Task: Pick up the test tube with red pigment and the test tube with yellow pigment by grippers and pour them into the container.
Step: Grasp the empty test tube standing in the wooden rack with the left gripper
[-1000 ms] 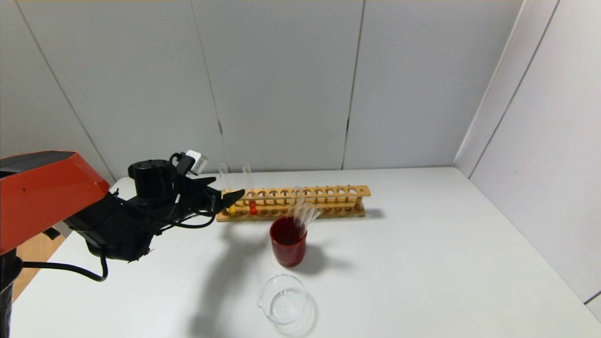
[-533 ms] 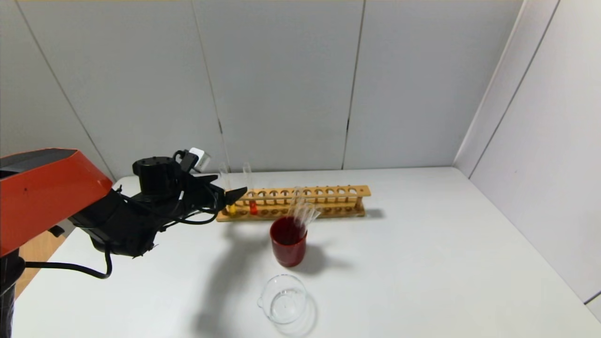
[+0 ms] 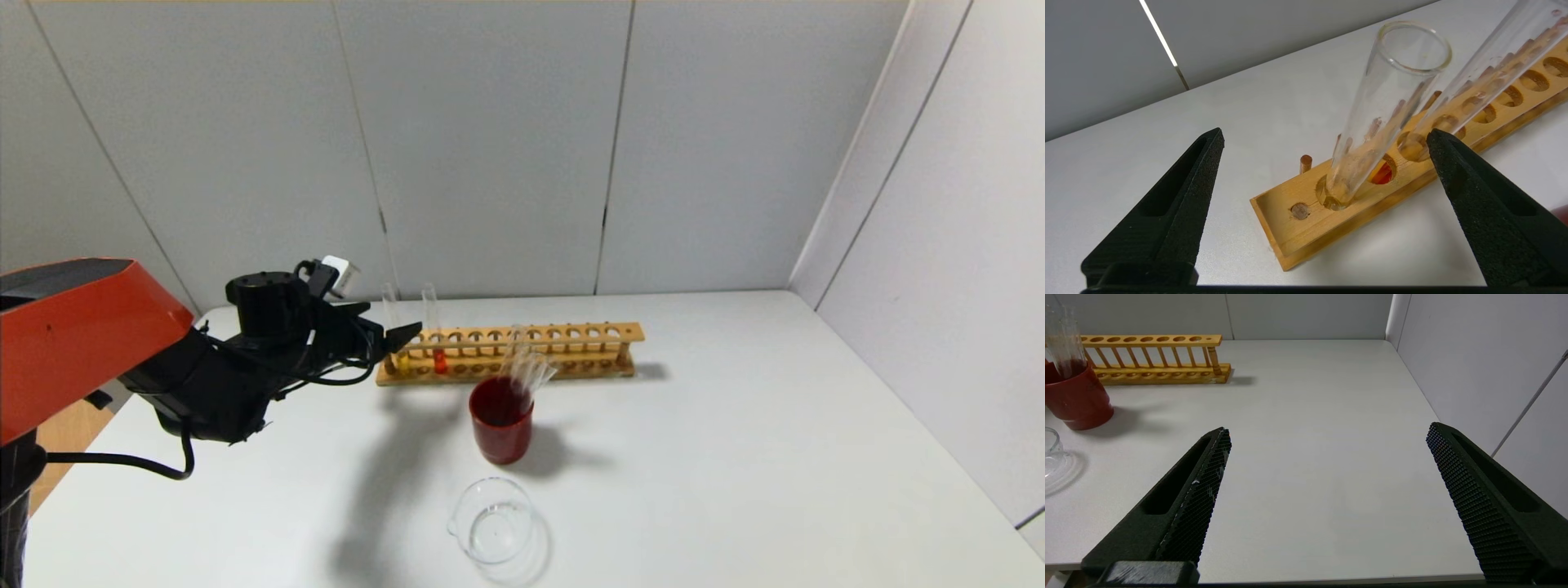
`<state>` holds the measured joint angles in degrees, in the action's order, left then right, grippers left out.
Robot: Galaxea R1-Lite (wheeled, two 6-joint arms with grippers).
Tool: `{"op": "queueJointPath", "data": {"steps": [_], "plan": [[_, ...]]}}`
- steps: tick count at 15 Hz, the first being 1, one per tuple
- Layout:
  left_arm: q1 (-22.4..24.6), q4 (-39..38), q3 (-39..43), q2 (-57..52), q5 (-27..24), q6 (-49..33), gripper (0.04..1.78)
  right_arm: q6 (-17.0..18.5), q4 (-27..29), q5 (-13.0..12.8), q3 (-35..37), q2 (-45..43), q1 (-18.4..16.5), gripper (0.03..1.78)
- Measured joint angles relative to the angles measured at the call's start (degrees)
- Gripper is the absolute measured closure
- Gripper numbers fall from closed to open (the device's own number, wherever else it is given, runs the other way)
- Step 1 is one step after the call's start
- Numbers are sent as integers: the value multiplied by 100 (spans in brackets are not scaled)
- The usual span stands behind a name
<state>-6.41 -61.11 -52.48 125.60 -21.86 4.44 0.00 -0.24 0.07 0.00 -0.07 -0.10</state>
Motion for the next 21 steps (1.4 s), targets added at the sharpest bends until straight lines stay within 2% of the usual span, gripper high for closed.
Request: {"op": "queueJointPath", "data": {"steps": [8, 10, 13, 17, 18, 19, 21], "plan": [[-44, 166, -190, 56, 1, 10, 8, 0, 2, 0, 0, 0, 0, 6], [-48, 168, -212, 67, 1, 10, 17, 0, 0, 0, 0, 0, 0, 6], [-166, 168, -219, 76, 0, 10, 50, 0, 0, 0, 0, 0, 0, 6], [-202, 166, -219, 95, 9, 2, 124, 0, 0, 0, 0, 0, 0, 6], [-210, 163, -219, 106, 26, 0, 138, 0, 2, 0, 0, 0, 0, 6], [-199, 157, -221, 119, 61, 2, 147, 0, 0, -2, 0, 0, 0, 6], [-202, 146, -228, 144, 80, 5, 149, 0, 2, 2, 0, 0, 0, 6]]}}
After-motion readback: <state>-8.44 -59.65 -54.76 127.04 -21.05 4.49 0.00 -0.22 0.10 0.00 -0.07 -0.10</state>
